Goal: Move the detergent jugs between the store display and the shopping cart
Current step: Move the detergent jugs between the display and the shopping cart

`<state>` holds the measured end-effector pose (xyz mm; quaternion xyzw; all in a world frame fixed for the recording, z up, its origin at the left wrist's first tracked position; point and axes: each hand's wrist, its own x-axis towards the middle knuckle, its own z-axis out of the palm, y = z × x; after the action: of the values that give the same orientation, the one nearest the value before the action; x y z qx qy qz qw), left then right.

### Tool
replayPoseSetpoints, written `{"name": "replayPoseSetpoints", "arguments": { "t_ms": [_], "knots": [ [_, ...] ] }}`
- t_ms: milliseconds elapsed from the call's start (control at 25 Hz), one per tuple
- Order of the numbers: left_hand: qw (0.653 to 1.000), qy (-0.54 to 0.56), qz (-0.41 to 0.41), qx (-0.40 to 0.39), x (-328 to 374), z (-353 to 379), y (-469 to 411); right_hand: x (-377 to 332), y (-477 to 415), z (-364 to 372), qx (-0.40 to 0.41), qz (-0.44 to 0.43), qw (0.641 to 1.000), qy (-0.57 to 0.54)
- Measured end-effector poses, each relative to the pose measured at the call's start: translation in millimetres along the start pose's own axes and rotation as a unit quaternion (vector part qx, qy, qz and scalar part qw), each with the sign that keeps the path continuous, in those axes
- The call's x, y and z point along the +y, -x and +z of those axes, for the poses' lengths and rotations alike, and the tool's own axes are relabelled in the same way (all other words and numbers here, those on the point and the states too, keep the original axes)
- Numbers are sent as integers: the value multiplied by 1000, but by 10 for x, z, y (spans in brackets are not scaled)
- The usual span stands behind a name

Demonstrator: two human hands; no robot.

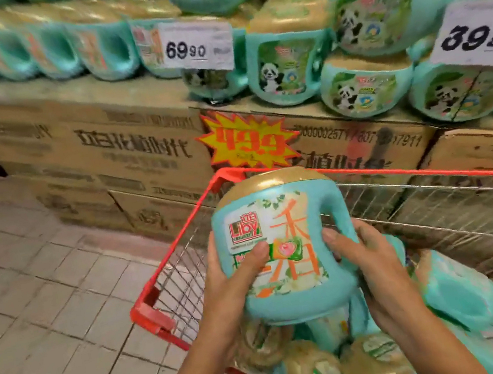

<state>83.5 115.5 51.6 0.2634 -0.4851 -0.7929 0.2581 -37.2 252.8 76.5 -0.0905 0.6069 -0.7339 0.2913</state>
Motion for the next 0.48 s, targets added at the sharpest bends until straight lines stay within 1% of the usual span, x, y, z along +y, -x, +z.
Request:
{"name": "replayPoseSetpoints", "arguments": {
  "t_ms": [120,280,360,480],
  "knots": [
    [1000,-22,2,9,376,-703,69,183,158,734,-19,-6,1000,-11],
    [998,-51,27,18,903,-1628,102,433,290,1706,-53,1,998,-27],
    [998,-51,29,19,1116,-1982,72,496,286,2096,-68,3,998,-15],
    [998,-47,36,21,1341,-2313,-47,526,202,2508,-76,0,997,-11]
  ]
}}
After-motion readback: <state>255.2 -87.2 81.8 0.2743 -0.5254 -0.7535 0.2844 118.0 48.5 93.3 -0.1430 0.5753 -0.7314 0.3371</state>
